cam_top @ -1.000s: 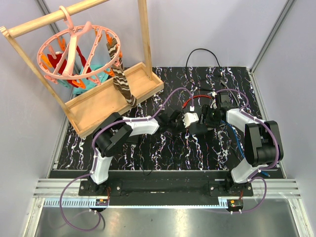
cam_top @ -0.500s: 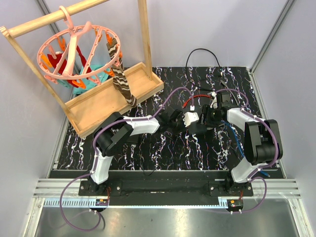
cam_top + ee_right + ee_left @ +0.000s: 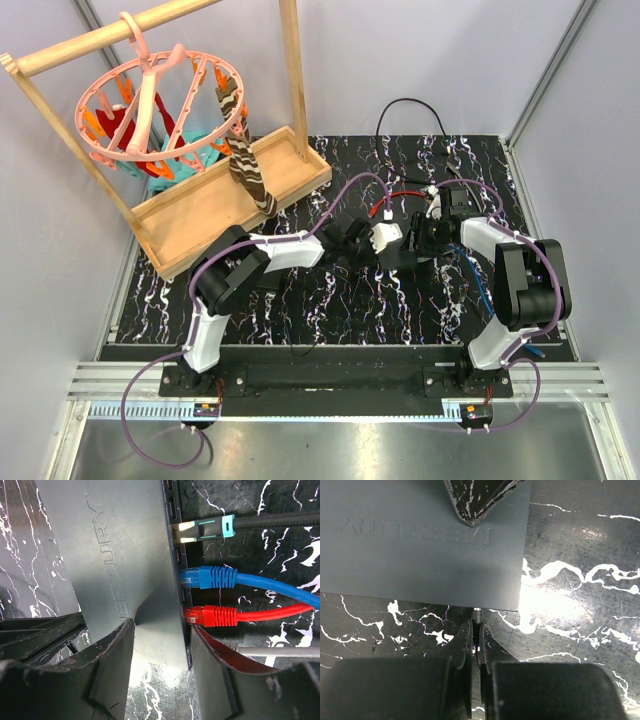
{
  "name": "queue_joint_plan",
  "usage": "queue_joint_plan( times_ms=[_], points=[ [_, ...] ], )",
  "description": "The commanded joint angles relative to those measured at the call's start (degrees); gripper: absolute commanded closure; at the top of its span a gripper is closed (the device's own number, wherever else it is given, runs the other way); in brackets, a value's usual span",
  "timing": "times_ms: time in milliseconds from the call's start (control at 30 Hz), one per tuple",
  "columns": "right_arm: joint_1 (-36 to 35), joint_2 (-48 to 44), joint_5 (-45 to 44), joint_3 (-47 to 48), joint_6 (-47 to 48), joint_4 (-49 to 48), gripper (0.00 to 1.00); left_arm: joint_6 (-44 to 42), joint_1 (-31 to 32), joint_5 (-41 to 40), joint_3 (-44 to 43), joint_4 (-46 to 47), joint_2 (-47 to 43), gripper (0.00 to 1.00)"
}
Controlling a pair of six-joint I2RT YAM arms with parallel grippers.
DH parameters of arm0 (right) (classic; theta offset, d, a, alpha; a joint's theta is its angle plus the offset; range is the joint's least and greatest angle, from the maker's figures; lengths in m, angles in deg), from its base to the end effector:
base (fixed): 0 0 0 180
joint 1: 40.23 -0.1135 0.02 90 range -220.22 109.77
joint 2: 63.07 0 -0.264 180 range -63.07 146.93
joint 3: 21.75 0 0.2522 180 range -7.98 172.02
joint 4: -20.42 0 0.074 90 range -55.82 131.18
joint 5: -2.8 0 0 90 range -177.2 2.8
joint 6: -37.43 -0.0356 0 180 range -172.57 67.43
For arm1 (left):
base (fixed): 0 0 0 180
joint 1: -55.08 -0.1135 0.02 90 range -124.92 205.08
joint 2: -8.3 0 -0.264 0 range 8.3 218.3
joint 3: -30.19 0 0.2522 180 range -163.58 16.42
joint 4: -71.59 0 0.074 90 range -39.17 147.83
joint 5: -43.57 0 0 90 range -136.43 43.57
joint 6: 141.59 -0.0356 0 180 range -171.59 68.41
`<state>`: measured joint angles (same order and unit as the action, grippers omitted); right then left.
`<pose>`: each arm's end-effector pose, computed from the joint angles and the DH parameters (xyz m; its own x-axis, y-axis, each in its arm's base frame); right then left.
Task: Insert the plug into the switch port
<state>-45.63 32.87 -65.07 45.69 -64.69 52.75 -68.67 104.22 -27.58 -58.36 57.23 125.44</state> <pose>0.3184 0.0436 0.1623 -0.9066 0.1097 -0.4075 -0.0814 0.9020 0.4239 0.2796 -0.3408 0.1544 -0.1704 0.6219 -0.7643 0.9630 0.2695 0.0045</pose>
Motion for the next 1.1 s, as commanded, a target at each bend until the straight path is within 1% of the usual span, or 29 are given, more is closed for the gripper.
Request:
queue_joint_plan(
  times_ms=[0, 200, 400, 500, 600, 667, 700, 733, 800, 833, 900, 933, 967, 1033, 1067],
  points=[
    [-2.24, 0.83, 11.79, 1.26, -2.91, -1.17, 0.46, 3.81, 1.65, 4.09, -5.02, 12.90, 0.10, 1.00],
    [-3.99, 0.56, 13.38, 1.17, -4.14, -1.17, 0.47, 6.18, 2.80, 2.86, -5.20, 16.16, 0.63, 1.00],
    [-5.58, 0.48, 13.20, 1.26, -5.19, -1.34, 0.48, 5.83, 3.15, 3.47, -5.12, 15.54, 0.19, 1.00],
    [-5.58, -0.84, 9.61, 1.00, -5.20, -1.08, 0.47, 5.66, 3.33, 2.95, -2.84, 15.72, -0.42, 0.99],
    [-5.40, -3.03, 4.08, 1.17, -5.11, -0.64, 0.45, 5.04, 3.15, 1.37, 0.58, 15.63, -1.82, 0.94],
    [-5.31, -4.97, -0.76, 1.52, -5.20, 0.24, 0.44, 4.08, 3.15, -0.56, 2.70, 15.81, -3.41, 0.88],
    [-5.23, -5.50, -2.43, 1.70, -5.19, 0.68, 0.42, 3.90, 3.06, -1.44, 4.71, 15.98, -4.02, 0.86],
    [-5.14, -6.72, -4.10, 2.22, -5.11, 1.81, 0.40, 4.33, 2.97, -3.02, 5.78, 16.16, -5.33, 0.80],
    [-4.87, -7.96, -9.37, 2.67, -4.93, 2.87, 0.35, 5.38, 2.19, -3.91, 9.19, 17.47, -7.01, 0.74],
    [-4.70, -9.27, -12.61, 2.67, -4.93, 3.66, 0.33, 6.96, 1.75, -4.52, 10.35, 18.00, -9.10, 0.68],
    [-4.52, -10.68, -15.26, 2.58, -5.02, 4.37, 0.29, 8.55, -0.01, -5.05, 13.42, 19.31, -11.40, 0.62],
    [-4.44, -12.34, -17.36, 2.41, -5.19, 4.89, 0.26, 9.95, -0.62, -5.31, 14.31, 19.67, -13.93, 0.57],
    [-4.35, -13.23, -18.25, 2.32, -5.28, 4.90, 0.24, 10.40, -1.67, -5.75, 15.18, 19.93, -15.35, 0.48],
    [-4.26, -15.77, -20.80, 2.23, -5.37, 5.34, 0.19, 11.36, -2.82, -7.76, 17.03, 19.15, -19.47, 0.42],
    [-4.17, -16.83, -21.51, 2.23, -5.46, 5.43, 0.17, 11.80, -3.17, -8.73, 18.00, 18.36, -20.97, 0.37]
  ],
)
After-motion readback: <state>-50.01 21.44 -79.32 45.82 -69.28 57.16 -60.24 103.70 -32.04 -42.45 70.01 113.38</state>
